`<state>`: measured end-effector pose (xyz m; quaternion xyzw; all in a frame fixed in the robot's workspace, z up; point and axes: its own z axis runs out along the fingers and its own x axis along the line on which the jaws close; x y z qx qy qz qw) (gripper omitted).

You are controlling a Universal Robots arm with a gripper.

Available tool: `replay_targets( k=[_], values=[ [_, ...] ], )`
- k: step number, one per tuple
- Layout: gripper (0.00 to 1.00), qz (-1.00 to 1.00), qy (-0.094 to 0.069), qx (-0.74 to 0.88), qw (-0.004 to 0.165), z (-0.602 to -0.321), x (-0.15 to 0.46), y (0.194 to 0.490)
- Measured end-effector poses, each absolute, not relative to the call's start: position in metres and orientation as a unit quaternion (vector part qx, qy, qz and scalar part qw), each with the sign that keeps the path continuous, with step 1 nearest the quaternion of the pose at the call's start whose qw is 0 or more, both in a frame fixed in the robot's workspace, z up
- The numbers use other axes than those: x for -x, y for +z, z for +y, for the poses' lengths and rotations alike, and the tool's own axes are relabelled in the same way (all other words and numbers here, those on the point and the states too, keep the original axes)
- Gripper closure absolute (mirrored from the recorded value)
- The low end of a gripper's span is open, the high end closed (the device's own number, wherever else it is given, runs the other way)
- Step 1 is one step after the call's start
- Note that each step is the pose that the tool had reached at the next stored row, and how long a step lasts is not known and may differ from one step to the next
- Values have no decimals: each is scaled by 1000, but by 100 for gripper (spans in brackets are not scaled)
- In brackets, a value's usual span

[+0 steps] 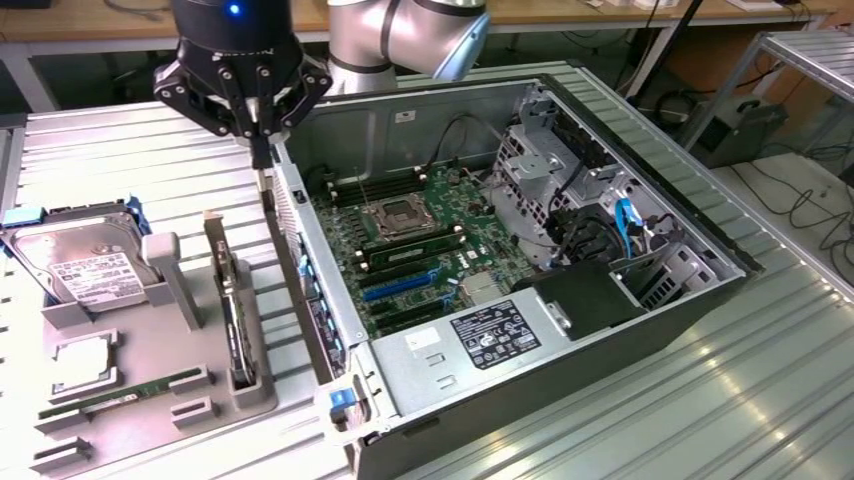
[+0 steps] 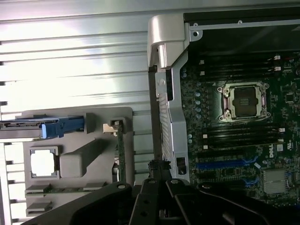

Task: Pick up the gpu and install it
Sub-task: 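Reach for the gpu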

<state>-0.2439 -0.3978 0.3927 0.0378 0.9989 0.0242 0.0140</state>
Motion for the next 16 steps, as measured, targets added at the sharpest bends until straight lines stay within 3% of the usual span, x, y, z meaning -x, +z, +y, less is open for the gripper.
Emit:
replay_targets(
  k=[16],
  values=[
    [89,999,24,-38,14,-398,258,393]
  ],
)
